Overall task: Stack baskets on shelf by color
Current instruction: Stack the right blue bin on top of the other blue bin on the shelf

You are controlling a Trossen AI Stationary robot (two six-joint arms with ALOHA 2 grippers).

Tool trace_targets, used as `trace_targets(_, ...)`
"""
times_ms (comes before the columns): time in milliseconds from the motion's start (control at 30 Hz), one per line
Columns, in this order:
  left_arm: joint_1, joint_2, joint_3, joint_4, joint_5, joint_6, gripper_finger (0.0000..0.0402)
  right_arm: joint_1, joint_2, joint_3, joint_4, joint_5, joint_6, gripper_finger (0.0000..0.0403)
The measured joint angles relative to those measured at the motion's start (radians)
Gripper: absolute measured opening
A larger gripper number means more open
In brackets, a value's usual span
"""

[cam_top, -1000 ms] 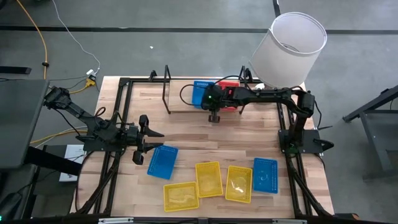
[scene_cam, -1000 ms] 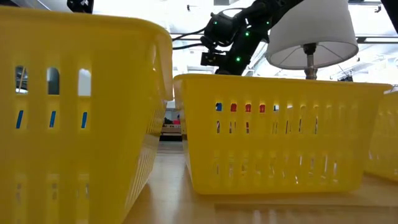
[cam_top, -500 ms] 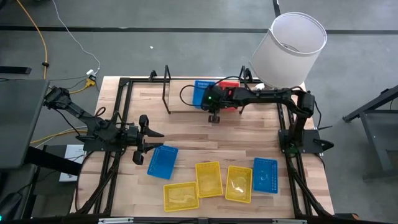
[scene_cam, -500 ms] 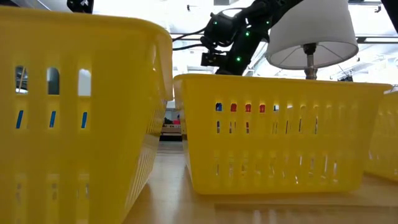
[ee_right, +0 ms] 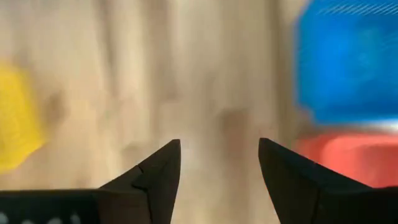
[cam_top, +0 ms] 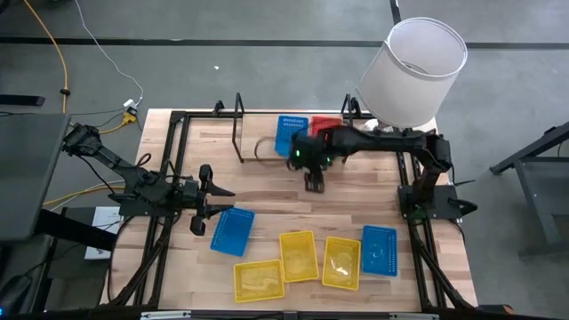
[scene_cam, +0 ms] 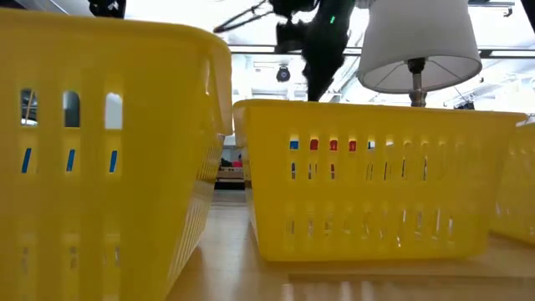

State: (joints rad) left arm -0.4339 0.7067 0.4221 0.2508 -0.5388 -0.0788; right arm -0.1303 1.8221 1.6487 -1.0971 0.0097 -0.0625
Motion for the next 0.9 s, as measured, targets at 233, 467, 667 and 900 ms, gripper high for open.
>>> trace_targets(233, 0.0, 0.0, 0.0, 0.0, 0.0, -0.016, 0.014, 0.228, -0.001, -0.05, -0.261, -0.007, 0.217, 0.0199)
trace_targets(467, 0.0, 0.009, 0.0, 0.0, 0.0, -0.008, 0.014, 0.43, -0.118, -0.312, -0.295, -0.001, 0.507, 0.0199)
trace_targets(667, 0.001, 0.009, 0.0, 0.0, 0.0, -0.005, 0.014, 0.603, -0.38, -0.551, -0.123, -0.019, 0.882, 0.0199)
trace_targets(900, 0.001, 0.009, 0.0, 0.0, 0.0, -0.005, 0.014, 0.841, -0.545, -0.696, 0.231, -0.044, 1.297, 0.0199)
